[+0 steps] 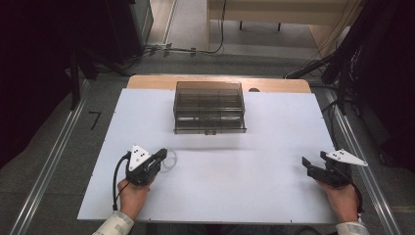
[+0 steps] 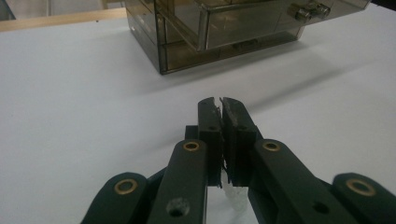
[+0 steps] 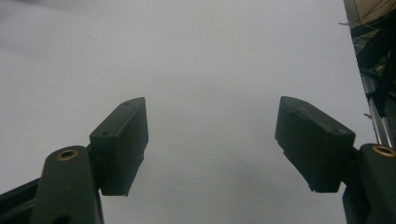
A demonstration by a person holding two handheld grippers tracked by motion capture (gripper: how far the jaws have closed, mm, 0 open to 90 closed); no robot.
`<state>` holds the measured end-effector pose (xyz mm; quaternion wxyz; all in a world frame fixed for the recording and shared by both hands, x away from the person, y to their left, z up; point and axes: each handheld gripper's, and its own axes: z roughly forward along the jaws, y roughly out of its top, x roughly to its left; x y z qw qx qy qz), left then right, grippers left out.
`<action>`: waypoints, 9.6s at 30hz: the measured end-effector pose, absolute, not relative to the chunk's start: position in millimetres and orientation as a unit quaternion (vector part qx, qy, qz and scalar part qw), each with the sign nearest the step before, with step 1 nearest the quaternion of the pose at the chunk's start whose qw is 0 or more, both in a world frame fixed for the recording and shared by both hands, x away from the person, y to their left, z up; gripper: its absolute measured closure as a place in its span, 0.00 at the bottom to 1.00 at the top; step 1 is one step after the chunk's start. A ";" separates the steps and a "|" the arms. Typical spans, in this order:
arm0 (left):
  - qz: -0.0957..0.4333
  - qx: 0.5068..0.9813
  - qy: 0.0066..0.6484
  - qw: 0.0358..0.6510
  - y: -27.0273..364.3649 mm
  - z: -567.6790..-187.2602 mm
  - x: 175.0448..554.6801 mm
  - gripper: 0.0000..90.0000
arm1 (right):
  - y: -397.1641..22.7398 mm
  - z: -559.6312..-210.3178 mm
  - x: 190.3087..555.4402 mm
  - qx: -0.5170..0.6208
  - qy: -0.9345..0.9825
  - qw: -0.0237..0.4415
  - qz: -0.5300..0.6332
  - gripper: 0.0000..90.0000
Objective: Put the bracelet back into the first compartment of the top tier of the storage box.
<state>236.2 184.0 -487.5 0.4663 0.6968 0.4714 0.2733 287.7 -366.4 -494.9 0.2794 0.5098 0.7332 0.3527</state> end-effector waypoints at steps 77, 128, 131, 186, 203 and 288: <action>0.311 0.610 0.450 0.573 154.9 -444.9 274.7 0.97 | -367.3 -496.3 288.6 0.510 0.735 0.276 0.351 0.27; 0.314 0.577 0.433 0.618 144.9 -423.9 292.3 0.97 | -366.7 -497.6 289.0 0.509 0.738 0.275 0.346 0.27; 0.314 0.576 0.433 0.618 144.0 -424.4 294.5 0.97 | -366.8 -497.8 289.0 0.509 0.739 0.275 0.346 0.27; 0.314 0.617 0.459 0.557 135.8 -455.5 322.4 0.72 | -364.9 -498.8 288.7 0.508 0.743 0.272 0.341 0.27; 0.310 0.617 0.456 0.562 140.0 -453.3 318.5 0.48 | -364.8 -498.9 288.8 0.505 0.745 0.273 0.341 0.27; 0.327 0.602 0.554 0.472 235.1 -476.1 236.4 0.02 | -368.0 -497.0 285.5 0.506 0.741 0.274 0.347 0.26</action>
